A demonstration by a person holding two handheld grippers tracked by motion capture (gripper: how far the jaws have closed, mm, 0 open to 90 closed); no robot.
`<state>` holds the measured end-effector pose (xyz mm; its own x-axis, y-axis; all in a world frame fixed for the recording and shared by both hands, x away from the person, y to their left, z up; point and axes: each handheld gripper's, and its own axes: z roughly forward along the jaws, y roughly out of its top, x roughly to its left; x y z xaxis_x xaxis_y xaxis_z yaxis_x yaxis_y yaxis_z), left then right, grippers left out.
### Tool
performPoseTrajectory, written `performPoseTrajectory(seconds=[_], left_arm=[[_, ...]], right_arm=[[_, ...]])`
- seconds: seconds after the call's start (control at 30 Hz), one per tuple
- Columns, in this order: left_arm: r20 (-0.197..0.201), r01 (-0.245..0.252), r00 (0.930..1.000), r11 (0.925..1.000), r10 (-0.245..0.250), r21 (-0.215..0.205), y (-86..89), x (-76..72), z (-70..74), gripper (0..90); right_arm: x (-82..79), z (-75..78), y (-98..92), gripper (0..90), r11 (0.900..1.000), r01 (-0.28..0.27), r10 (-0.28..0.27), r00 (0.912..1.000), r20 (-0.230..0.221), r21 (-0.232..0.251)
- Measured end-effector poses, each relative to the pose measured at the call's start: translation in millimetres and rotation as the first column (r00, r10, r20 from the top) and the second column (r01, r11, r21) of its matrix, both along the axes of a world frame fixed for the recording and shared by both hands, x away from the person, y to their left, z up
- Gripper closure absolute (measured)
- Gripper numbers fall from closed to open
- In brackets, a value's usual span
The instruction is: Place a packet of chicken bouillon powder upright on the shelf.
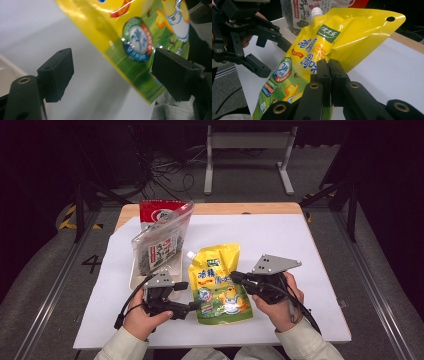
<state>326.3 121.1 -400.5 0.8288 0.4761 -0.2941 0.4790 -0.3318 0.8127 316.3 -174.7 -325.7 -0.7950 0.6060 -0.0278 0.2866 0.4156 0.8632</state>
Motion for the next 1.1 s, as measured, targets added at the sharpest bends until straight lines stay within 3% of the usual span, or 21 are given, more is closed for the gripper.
performPoseTrajectory(seconds=[0.13,0.23,0.3,0.37,0.43,0.5,0.53,0.63,0.83,0.9,1.1], left_arm=[[-0.030,0.046,0.9984,0.9970,-0.048,-0.061,-10.2,3.6,-4.6,22.4],[-0.025,0.037,0.9989,0.9980,-0.039,-0.051,-14.4,5.0,-6.1,27.6],[-0.047,0.051,0.9973,0.9918,-0.057,-0.117,-13.5,8.0,-6.2,40.1],[-0.031,0.051,0.9980,0.9913,-0.055,-0.122,-12.3,8.6,-4.4,45.6],[-0.029,0.066,0.9970,0.9854,-0.072,-0.157,-8.1,9.2,-3.0,61.2],[-0.057,0.094,0.9924,0.9712,-0.109,-0.219,-2.5,11.4,-1.2,73.7],[-0.058,0.099,0.9918,0.9700,-0.114,-0.222,-1.4,11.6,-0.2,77.2],[-0.030,0.093,0.9944,0.9733,-0.101,-0.210,-1.2,10.1,2.5,80.7],[0.079,0.066,0.9952,0.9926,-0.058,-0.102,1.0,3.8,14.2,82.6],[0.114,0.063,0.9919,0.9958,-0.056,-0.066,1.1,2.0,18.3,83.0],[0.199,0.102,0.9758,0.9937,-0.091,-0.046,6.0,-0.5,33.9,83.0]], right_arm=[[-1.2,-2.4,3.4,87.2,1.000,-0.012,0.012,0.9999,0.001,0.000],[-1.9,-3.7,5.4,87.2,1.000,-0.016,0.016,0.9999,-0.002,0.000],[-2.1,-5.0,5.9,87.1,1.000,-0.023,0.023,0.9997,-0.005,0.001],[-2.1,-6.6,6.8,87.1,1.000,-0.024,0.024,0.9997,-0.011,0.004],[-1.9,-8.2,7.2,87.1,1.000,-0.024,0.024,0.9997,-0.010,0.000],[-1.1,-8.9,6.6,87.1,1.000,-0.025,0.025,0.9996,-0.014,0.001],[-0.7,-9.2,6.0,87.1,1.000,-0.025,0.025,0.9996,-0.014,0.005],[-0.7,-9.2,6.2,87.1,1.000,-0.029,0.029,0.9995,-0.012,0.003],[1.7,-9.1,1.8,88.9,1.000,-0.024,0.024,0.9996,-0.013,-0.009],[3.5,-7.0,-3.5,87.3,0.999,-0.041,0.042,0.9986,-0.034,0.029],[4.5,-0.8,-17.9,82.8,0.999,-0.028,0.029,0.9994,-0.020,0.045]])
